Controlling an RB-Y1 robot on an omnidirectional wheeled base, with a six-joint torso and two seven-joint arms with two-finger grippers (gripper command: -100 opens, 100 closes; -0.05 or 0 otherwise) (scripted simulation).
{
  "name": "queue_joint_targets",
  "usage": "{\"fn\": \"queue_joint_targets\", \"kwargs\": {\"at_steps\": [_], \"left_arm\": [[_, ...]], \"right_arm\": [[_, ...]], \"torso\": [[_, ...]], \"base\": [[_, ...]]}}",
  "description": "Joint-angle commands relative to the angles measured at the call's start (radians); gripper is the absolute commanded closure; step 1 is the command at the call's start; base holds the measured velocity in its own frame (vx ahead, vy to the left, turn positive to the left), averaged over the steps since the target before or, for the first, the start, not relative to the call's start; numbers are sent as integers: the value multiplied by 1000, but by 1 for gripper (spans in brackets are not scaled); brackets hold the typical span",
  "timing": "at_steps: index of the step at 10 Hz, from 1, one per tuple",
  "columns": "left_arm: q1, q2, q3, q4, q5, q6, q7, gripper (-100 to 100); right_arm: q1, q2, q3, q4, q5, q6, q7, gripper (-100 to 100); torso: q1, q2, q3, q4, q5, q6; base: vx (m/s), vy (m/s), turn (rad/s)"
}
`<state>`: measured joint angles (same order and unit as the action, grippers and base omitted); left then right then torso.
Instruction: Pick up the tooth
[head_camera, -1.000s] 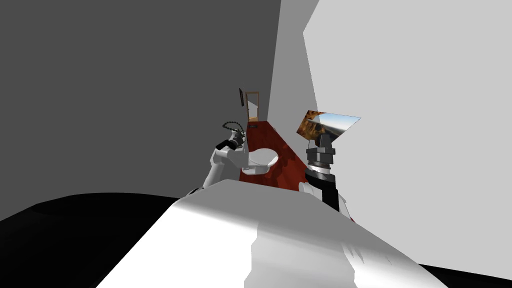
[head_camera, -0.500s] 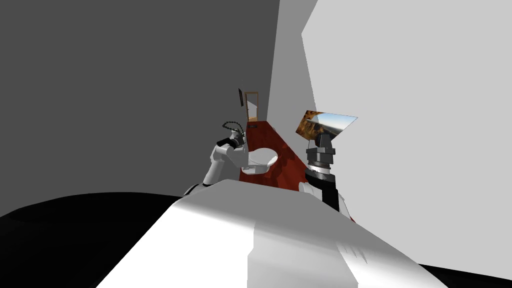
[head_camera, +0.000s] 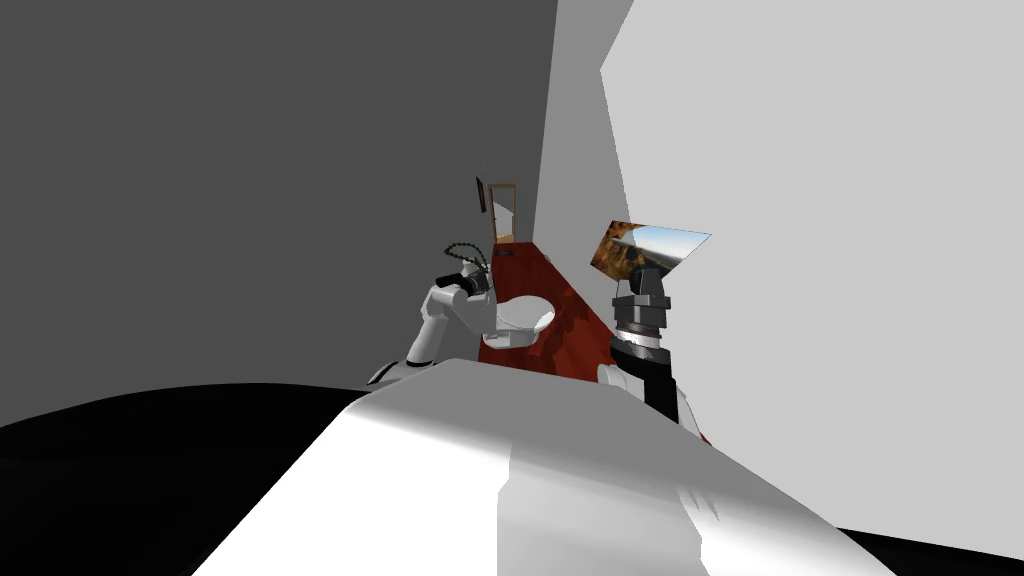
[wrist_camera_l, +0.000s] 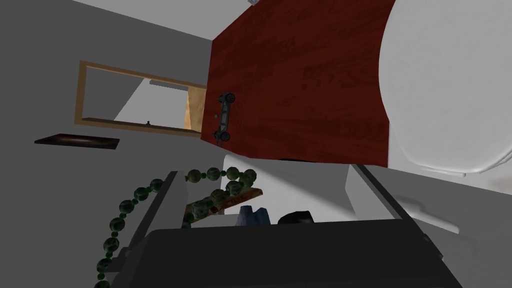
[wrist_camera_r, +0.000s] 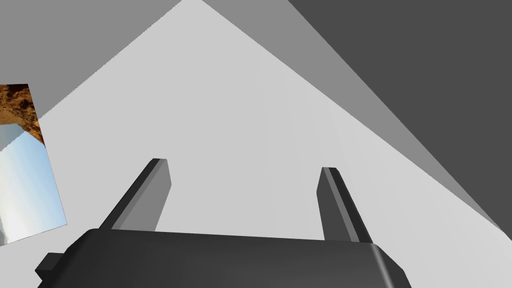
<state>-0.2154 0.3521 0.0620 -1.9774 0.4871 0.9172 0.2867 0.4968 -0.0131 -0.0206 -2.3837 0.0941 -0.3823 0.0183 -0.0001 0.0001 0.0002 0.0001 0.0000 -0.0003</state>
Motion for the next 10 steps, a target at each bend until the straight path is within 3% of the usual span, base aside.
{"fn": "queue_joint_targets", "kwargs": {"at_steps": [1,2,3,5,8,10], "left_arm": [[-13,9,0,6,8,50,18,-100],[-13,9,0,6,8,68,18,-100],[-37,29,-2,24,22,103,49,-100],[-37,29,-2,24,22,141,49,-100],[-80,71,-7,58,44,237,114,-100],[-80,71,-7,58,44,278,114,-100]], "right_arm": [[0,0,0,0,0,0,0,0],[0,0,0,0,0,0,0,0],[0,0,0,0,0,0,0,0],[0,0,0,0,0,0,0,0],[0,0,0,0,0,0,0,0],[0,0,0,0,0,0,0,0]], "torso": [[0,0,0,0,0,0],[0,0,0,0,0,0],[0,0,0,0,0,0],[0,0,0,0,0,0],[0,-1,0,0,0,0],[0,-1,-1,0,0,0]], "base": [[-8,-2,-21],[0,0,0],[-4,-3,-31],[-1,-1,-9],[5,-4,-26],[8,-2,-4]]}}
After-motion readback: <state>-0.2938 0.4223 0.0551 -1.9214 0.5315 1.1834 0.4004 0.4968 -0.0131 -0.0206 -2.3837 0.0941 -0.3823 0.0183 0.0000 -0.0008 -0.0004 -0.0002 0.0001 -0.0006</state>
